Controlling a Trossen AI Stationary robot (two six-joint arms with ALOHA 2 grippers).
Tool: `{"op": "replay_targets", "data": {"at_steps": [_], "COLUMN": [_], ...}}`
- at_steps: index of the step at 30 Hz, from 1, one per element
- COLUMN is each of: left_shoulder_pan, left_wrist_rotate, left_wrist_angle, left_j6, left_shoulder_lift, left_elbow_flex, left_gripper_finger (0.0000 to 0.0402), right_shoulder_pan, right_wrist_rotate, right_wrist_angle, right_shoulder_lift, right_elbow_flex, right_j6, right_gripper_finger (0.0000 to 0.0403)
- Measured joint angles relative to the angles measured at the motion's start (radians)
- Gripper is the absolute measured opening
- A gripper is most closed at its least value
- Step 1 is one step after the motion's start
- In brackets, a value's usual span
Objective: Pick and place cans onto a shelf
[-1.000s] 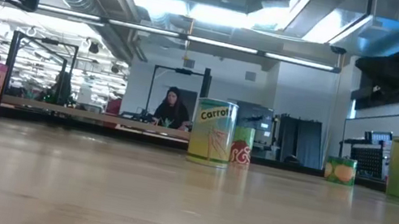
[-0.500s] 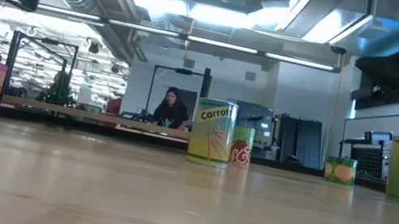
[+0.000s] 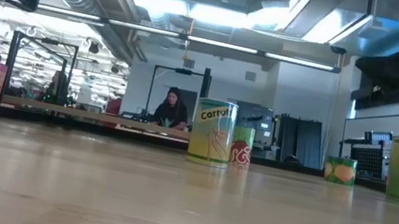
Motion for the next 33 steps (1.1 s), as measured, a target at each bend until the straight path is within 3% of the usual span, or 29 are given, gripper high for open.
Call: {"op": "replay_targets", "data": {"at_steps": [7,11,18,25,33], "left_shoulder_pan": [0.000,0.000,0.000,0.001,0.001], "left_wrist_rotate": [-0.015,-0.106,-0.301,-0.354,-0.528], "left_wrist_angle": [0.002,0.030,0.017,-0.225,-0.465], "left_j6": [0.027,0.060,-0.028,-0.057,-0.108], "left_shoulder_lift": [0.000,0.000,0.000,0.047,0.335], "left_elbow_flex": [0.000,0.000,0.083,0.300,0.610], "left_gripper_finger": [0.0000,0.0000,0.0000,0.0000,0.0000], "right_shoulder_pan": [0.000,0.000,0.000,0.000,0.000], "right_wrist_rotate": [0.000,0.000,0.000,0.000,0.000], "right_wrist_angle": [0.000,0.000,0.043,0.105,0.043], "right_shoulder_lift": [0.000,0.000,0.000,0.000,0.000], "right_elbow_flex": [0.000,0.000,0.000,0.000,0.065], "right_j6": [0.000,0.045,0.077,0.015,0.002], "right_gripper_finger": [0.0019,0.0019,0.0019,0.0019,0.0019]}}
